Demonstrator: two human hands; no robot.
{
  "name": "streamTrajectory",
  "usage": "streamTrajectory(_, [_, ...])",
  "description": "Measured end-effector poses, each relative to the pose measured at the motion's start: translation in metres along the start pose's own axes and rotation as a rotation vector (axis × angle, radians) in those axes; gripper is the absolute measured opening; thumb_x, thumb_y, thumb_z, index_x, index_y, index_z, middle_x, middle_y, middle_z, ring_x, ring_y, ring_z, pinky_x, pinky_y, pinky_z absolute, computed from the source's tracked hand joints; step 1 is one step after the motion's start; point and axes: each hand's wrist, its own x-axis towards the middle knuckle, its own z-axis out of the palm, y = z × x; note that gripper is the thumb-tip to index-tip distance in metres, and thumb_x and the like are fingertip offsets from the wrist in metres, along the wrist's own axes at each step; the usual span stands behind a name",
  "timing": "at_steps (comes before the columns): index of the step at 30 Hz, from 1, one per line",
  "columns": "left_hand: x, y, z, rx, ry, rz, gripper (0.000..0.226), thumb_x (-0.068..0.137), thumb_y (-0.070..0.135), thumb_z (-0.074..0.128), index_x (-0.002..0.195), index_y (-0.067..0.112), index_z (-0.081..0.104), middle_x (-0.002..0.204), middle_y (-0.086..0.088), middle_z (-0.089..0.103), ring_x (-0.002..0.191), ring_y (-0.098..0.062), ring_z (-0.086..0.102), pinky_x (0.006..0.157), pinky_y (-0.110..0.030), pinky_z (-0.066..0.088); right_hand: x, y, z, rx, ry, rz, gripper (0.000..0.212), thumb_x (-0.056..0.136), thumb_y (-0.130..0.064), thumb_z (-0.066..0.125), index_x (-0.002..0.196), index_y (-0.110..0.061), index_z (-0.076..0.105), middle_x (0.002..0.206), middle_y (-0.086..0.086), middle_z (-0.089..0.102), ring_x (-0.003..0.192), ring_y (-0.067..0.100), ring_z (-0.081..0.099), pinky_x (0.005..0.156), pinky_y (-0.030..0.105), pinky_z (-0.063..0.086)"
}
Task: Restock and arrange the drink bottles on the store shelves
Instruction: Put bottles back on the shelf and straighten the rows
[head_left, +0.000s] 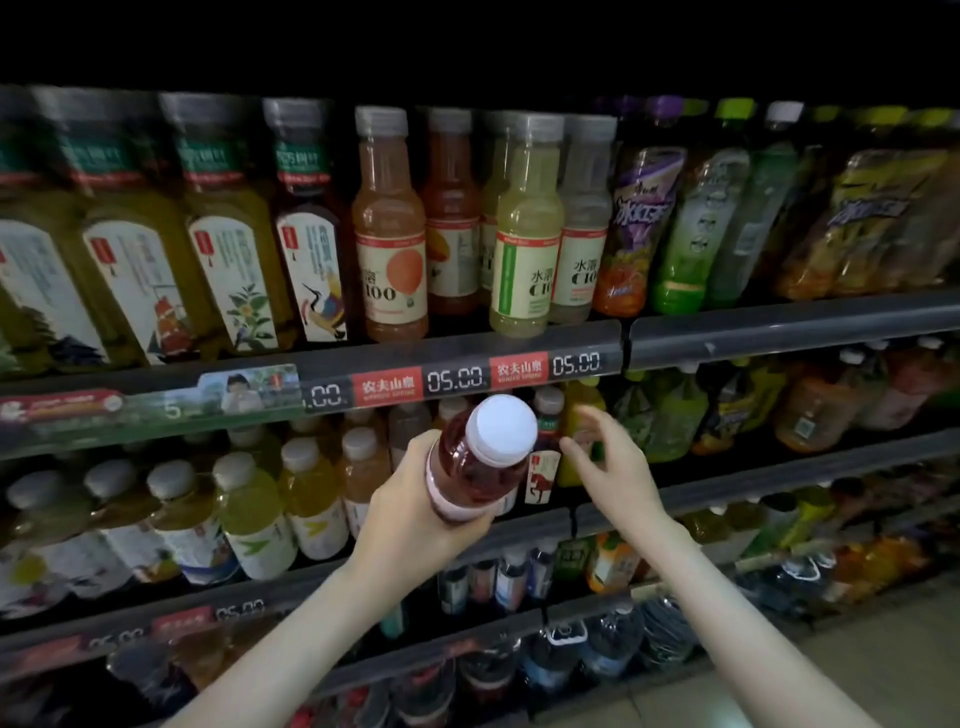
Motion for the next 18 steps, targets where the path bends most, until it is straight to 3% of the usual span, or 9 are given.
streamTrajectory(2, [-0.011, -0.008, 0.005, 0.01, -0.027, -0.05, 0.074, 0.065, 0.038, 0.085, 0.107, 0.061, 0.028, 0.101, 0.041, 0.047, 0.088, 0.027, 0.046, 0.072, 0.001, 0.039, 0.008, 0.03, 0.012, -0.151, -0.04, 0.058, 0.067, 0.092, -0.022, 0.061, 0.149, -0.02, 0.026, 0.147, 0.005, 0.038, 0.134, 0.017, 0.033, 0.111, 0.036, 0.033])
streamTrajectory(4, [-0.018, -0.014, 0.01, 0.008, -0.021, -0.105, 0.074, 0.064, 0.036, 0.086, 0.109, 0.055, 0.03, 0.105, 0.038, 0.048, 0.091, 0.021, 0.049, 0.072, 0.001, 0.041, 0.023, 0.042, 0.024, -0.247, -0.113, 0.017, 0.082, 0.091, -0.02, 0.062, 0.153, -0.021, 0.009, 0.153, 0.005, 0.023, 0.137, 0.025, 0.021, 0.112, 0.038, 0.023])
streamTrajectory(8, [-0.027, -0.024, 0.015, -0.034, 0.051, -0.205, 0.076, 0.063, 0.032, 0.087, 0.113, 0.052, 0.032, 0.109, 0.034, 0.05, 0.096, 0.026, 0.049, 0.075, 0.0, 0.042, 0.05, 0.049, 0.042, -0.317, -0.231, 0.05, 0.091, 0.09, -0.027, 0.063, 0.154, -0.024, -0.002, 0.16, 0.002, 0.006, 0.143, 0.029, 0.005, 0.116, 0.04, 0.013])
streamTrajectory(13, [-0.04, -0.037, 0.01, -0.059, 0.124, -0.3, 0.08, 0.064, 0.029, 0.087, 0.119, 0.051, 0.033, 0.114, 0.035, 0.051, 0.104, 0.022, 0.049, 0.08, -0.002, 0.042, 0.065, 0.061, 0.048, -0.234, -0.149, 0.066, 0.082, 0.085, -0.02, 0.069, 0.149, -0.017, 0.018, 0.146, 0.016, 0.025, 0.137, 0.033, 0.022, 0.112, 0.044, 0.025])
streamTrajectory(18, [-0.051, -0.044, 0.01, -0.096, 0.178, -0.367, 0.078, 0.064, 0.024, 0.087, 0.116, 0.05, 0.035, 0.114, 0.03, 0.055, 0.104, 0.018, 0.053, 0.079, -0.004, 0.044, 0.069, 0.058, 0.057, -0.196, -0.125, 0.056, 0.076, 0.084, -0.013, 0.07, 0.142, -0.011, 0.022, 0.14, 0.016, 0.042, 0.123, 0.032, 0.048, 0.1, 0.04, 0.04])
